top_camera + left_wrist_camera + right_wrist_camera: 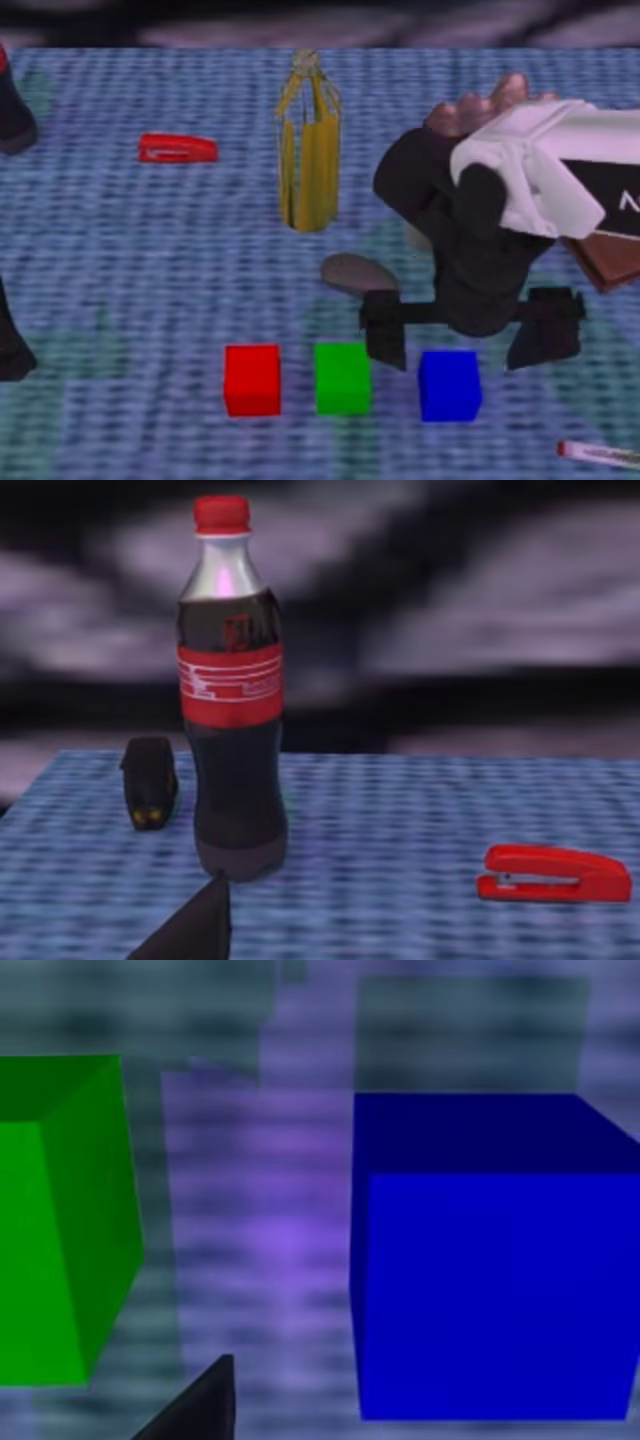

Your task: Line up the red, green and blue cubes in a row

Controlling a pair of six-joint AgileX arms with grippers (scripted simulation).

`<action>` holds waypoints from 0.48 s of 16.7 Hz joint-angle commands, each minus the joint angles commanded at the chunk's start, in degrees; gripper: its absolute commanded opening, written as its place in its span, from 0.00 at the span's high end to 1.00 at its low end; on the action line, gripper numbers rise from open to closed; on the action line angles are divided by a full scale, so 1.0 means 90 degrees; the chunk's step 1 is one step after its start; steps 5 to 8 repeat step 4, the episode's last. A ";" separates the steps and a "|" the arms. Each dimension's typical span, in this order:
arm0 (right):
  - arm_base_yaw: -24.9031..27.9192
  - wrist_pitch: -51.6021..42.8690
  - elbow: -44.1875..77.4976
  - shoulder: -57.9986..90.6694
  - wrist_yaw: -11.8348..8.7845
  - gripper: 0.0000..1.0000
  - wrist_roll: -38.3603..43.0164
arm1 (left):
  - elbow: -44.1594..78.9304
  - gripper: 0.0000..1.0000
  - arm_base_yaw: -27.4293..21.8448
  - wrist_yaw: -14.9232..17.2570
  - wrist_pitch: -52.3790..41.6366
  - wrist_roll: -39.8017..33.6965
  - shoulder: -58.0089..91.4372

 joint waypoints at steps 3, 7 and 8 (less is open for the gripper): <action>0.0005 -0.0419 0.0262 -0.0222 0.0004 0.00 -0.0015 | 0.0000 0.00 0.0000 0.0000 0.0000 0.0000 0.0000; 0.0004 -0.0430 0.0270 -0.0231 0.0004 0.00 -0.0016 | 0.0000 0.00 0.0000 0.0000 0.0000 0.0000 0.0000; 0.0004 -0.0430 0.0270 -0.0231 0.0004 0.00 -0.0016 | 0.0000 0.00 0.0000 0.0000 0.0000 0.0000 0.0000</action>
